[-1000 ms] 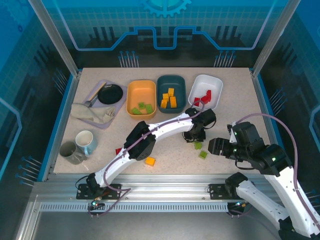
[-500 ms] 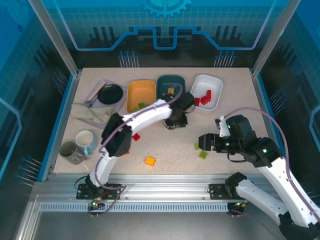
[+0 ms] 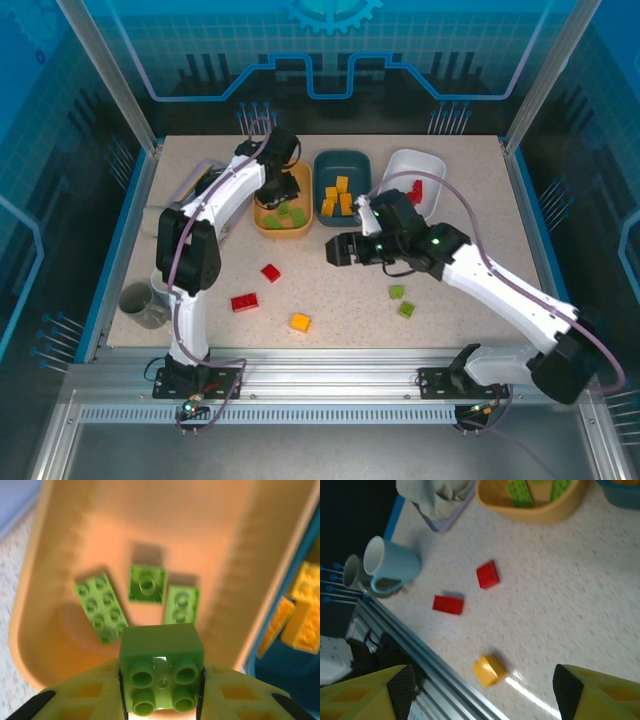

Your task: Sort the legos into containers by color

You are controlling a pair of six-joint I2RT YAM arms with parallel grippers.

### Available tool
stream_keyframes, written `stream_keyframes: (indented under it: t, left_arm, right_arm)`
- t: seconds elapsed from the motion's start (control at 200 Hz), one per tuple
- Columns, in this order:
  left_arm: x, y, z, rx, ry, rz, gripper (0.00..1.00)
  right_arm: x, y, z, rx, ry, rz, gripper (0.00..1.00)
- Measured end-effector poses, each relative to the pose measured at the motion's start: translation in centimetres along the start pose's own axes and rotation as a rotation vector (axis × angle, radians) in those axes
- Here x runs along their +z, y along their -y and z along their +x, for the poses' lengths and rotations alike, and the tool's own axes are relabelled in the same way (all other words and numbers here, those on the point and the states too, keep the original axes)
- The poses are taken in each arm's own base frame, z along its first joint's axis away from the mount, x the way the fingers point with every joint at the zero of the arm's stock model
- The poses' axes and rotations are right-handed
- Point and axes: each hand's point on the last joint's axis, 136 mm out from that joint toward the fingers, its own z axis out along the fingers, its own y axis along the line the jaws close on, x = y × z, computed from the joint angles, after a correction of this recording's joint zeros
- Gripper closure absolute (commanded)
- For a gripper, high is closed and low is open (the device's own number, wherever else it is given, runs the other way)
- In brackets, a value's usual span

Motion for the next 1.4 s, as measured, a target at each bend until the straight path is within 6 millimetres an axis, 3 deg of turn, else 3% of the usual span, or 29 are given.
stream_keyframes:
  t: [0.15, 0.275, 0.52, 0.64, 0.825, 0.97, 1.075, 1.135, 1.27, 1.35, 1.401]
  left_arm:
    - [3.2, -0.7, -3.1, -0.024, 0.007, -0.031, 0.64]
    - [5.8, -0.1, -5.2, -0.020, 0.023, -0.038, 0.63]
    - [9.4, -0.4, -4.7, -0.005, -0.022, -0.086, 0.62]
    - [9.9, -1.0, -4.1, -0.006, -0.046, -0.107, 0.57]
    - [9.9, -1.1, -3.9, -0.027, -0.054, -0.115, 0.39]
    - [9.5, -0.9, -3.8, -0.024, -0.054, -0.112, 0.35]
    - [7.8, -0.2, -4.0, -0.020, -0.036, -0.087, 0.31]
    - [5.6, 0.6, -4.6, -0.022, -0.006, -0.054, 0.28]
    - [-2.4, 0.9, -5.2, -0.046, 0.092, 0.042, 0.25]
    - [-7.6, -0.6, -4.1, -0.070, 0.140, 0.092, 0.25]
    - [-9.8, -2.2, -3.0, -0.092, 0.158, 0.112, 0.25]
  right_arm:
    - [2.8, -1.1, -2.9, -0.001, 0.010, -0.039, 0.24]
    - [3.5, -0.5, -3.9, 0.031, 0.016, -0.050, 0.24]
    - [4.1, 0.5, -4.6, 0.070, 0.008, -0.042, 0.24]
    - [4.4, 0.7, -4.5, 0.075, -0.001, -0.036, 0.24]
    - [4.4, 1.2, -4.5, 0.086, -0.018, -0.016, 0.23]
    - [4.2, 1.4, -4.7, 0.071, -0.024, 0.008, 0.23]
    - [4.1, 1.7, -4.7, 0.037, -0.033, 0.047, 0.24]
    - [4.4, 1.4, -4.4, 0.009, -0.042, 0.064, 0.24]
    - [6.1, 0.8, -2.4, -0.045, -0.099, 0.091, 0.25]
    - [7.7, 0.1, -0.5, -0.085, -0.151, 0.104, 0.25]
    - [8.7, -0.3, 0.6, -0.110, -0.183, 0.114, 0.25]
